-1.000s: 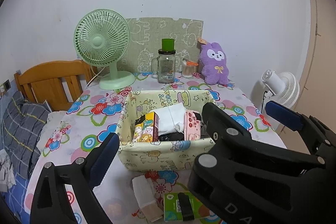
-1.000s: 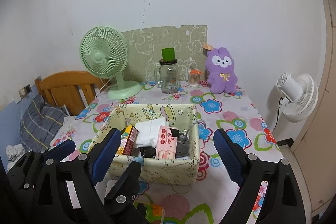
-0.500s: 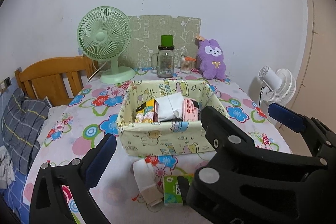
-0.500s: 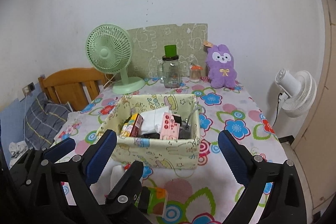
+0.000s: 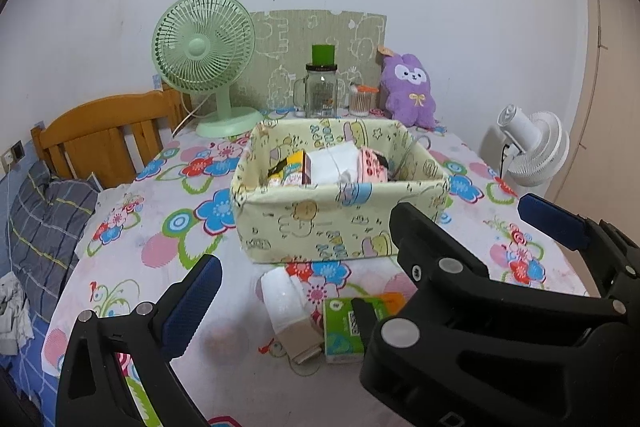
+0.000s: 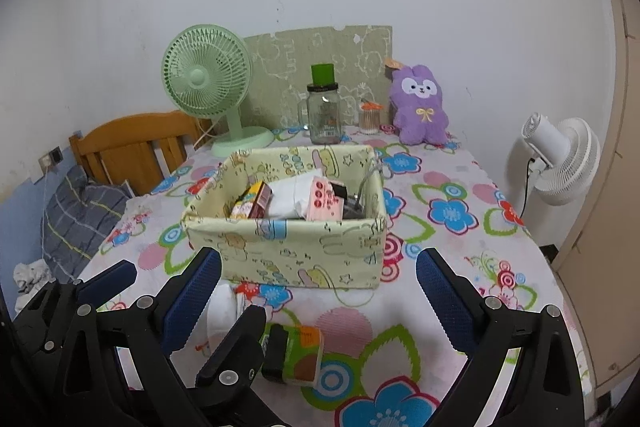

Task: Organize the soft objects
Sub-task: 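Grasp the green tissue pack with the right tool while the left tool approaches the white rolled item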

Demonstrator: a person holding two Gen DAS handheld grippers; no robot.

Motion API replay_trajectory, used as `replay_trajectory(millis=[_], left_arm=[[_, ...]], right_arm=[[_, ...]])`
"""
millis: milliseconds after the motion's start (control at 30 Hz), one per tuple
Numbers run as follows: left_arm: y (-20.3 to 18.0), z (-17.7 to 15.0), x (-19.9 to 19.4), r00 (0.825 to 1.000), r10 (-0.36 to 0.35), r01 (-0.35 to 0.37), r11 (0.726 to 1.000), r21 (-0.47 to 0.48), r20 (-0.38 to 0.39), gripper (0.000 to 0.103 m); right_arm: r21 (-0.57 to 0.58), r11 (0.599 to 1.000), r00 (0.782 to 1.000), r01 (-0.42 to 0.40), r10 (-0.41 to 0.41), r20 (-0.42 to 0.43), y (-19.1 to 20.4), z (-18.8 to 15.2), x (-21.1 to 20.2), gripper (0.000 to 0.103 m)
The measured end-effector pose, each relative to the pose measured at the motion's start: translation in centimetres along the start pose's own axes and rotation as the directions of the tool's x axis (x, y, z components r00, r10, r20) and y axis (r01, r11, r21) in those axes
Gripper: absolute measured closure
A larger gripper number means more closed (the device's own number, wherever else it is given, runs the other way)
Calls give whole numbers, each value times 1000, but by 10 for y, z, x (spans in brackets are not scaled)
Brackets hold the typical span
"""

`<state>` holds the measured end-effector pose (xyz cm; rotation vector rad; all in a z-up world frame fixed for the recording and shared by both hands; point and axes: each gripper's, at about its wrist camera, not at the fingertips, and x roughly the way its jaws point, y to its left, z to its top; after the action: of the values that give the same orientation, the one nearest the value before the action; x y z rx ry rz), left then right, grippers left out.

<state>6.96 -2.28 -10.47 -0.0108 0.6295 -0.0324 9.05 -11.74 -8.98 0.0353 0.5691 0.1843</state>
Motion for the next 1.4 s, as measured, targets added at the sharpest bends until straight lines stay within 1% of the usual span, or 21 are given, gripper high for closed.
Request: replay_trajectory(millis=[167, 400, 900, 967, 1167, 1400], left_arm=[[2, -11, 6, 1000, 15, -14, 1000, 10, -26, 0], [5, -24, 18, 997, 37, -36, 999, 23, -66, 0], [22, -44, 33, 991, 46, -47, 999, -5, -128, 3], [24, -46, 34, 990, 49, -50, 999, -4, -132, 5], [34, -48, 35, 987, 88, -91, 996, -15, -137, 13], [39, -53, 43, 983, 90, -95, 995, -22, -162, 19]], right_arm=[[-11, 1000, 1000, 11, -11, -17, 1, -11, 5, 4], [22, 1000, 996, -9, 11, -88, 1, -29, 22, 4], [22, 999, 985, -27, 31, -171, 12, -50, 45, 4], [21, 999, 983, -31, 34, -178, 14, -51, 47, 4], [19, 999, 979, -39, 42, -201, 20, -55, 54, 4], [12, 999, 971, -41, 43, -235, 27, -58, 64, 3]])
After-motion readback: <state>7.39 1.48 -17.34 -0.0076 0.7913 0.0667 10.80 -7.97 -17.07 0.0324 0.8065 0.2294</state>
